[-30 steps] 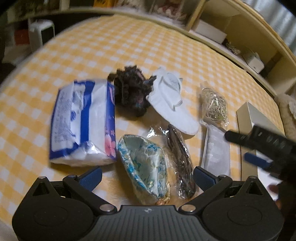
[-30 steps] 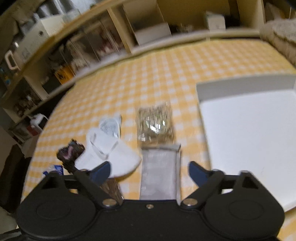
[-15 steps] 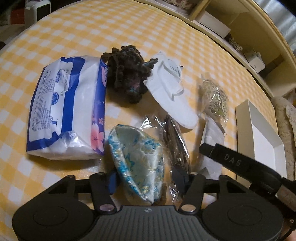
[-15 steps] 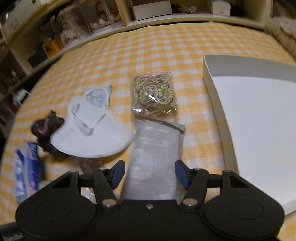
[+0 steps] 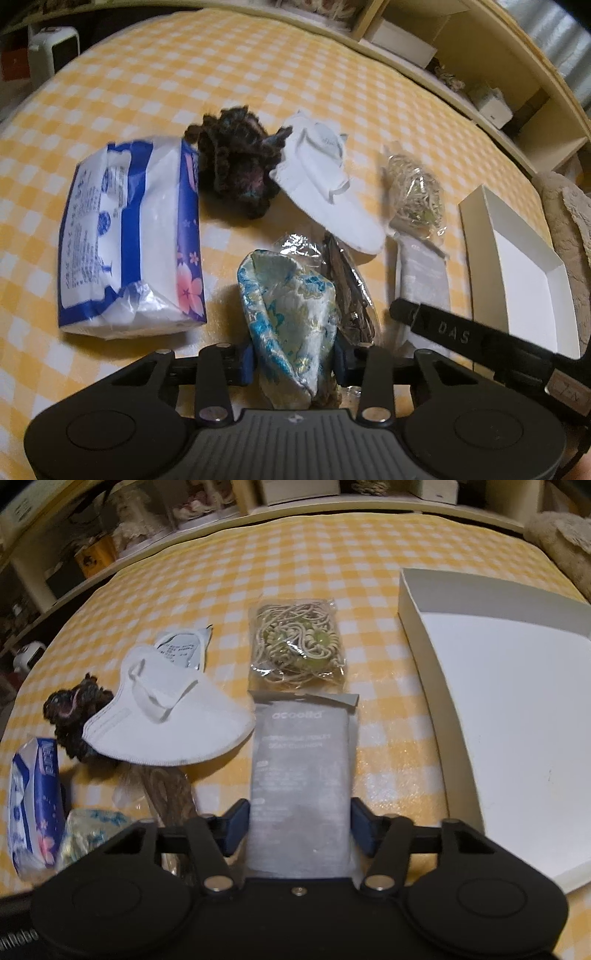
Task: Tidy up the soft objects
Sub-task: 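Grasp the teal floral fabric pouch with the left tool while the right tool grasps the grey sachet, then carry the pouch in the left tool and the sachet in the right tool over the white box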
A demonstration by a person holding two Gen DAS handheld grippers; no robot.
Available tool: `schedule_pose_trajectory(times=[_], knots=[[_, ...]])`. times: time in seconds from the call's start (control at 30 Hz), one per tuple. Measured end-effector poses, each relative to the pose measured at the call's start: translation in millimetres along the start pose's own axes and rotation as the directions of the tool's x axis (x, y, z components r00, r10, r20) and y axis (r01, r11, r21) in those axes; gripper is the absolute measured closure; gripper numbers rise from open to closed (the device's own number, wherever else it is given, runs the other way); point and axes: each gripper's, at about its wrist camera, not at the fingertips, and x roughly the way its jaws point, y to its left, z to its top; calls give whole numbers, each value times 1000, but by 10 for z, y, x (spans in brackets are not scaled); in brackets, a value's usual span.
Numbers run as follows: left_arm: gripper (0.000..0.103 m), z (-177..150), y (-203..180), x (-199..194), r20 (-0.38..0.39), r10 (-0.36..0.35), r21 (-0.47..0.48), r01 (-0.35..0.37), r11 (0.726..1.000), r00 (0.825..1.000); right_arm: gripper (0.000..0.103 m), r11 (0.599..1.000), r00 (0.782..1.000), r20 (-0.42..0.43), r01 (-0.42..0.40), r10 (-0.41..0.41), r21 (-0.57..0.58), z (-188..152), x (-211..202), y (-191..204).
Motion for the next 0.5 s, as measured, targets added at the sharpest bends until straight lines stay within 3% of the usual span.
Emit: schedule_pose_trajectory(times=[0.17,0.5], knots=[[64,-4,-33,-121,54,-12,35,10,999,998,52,998,998,9,-61,61,-34,-45,-136,-9],[66,-103,-141,-456,157,-48,123,29,992,986,52,987,987,120,-90,106,-132,-148,-694,-15]])
